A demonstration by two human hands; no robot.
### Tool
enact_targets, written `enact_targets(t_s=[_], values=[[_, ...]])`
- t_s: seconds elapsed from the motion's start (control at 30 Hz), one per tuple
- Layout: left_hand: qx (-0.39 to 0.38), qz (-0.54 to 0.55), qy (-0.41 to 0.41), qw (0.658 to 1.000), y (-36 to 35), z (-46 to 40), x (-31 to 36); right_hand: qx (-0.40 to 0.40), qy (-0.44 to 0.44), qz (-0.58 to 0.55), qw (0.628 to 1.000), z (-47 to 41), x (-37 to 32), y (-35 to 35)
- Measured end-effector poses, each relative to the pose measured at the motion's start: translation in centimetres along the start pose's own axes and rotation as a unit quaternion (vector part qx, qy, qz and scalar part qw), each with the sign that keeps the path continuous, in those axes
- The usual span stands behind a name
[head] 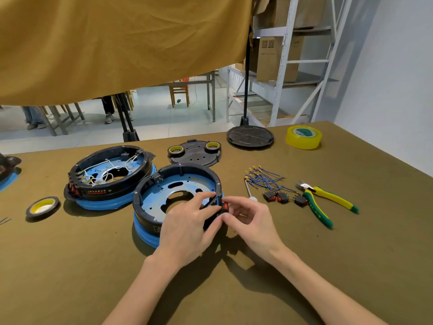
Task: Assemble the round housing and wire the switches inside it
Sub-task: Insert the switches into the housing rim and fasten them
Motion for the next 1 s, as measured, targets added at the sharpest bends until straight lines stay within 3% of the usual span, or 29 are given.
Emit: enact_targets(t_s=[0.73,1.0], values=[[-0.023,0.001,-0.015,1.0,0.2,-0.1,0.6,0.05,0.054,0.031,0.997,0.5,-1.1,0.9],[-0.031,0.023,-0.011,0.999,0.4,-0.2,0.4,0.082,0.098,0.117,0.985,0.6,-1.6,1.2]])
Point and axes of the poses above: each hand's wrist, its own z-axis away from the middle knuckle, its own y-axis out of the back of the hand, x = y × z, the point moved 7 cm from there along -z, towards the middle knuckle, and after that the axes turned 14 degrees about z, right-handed, at the moved point
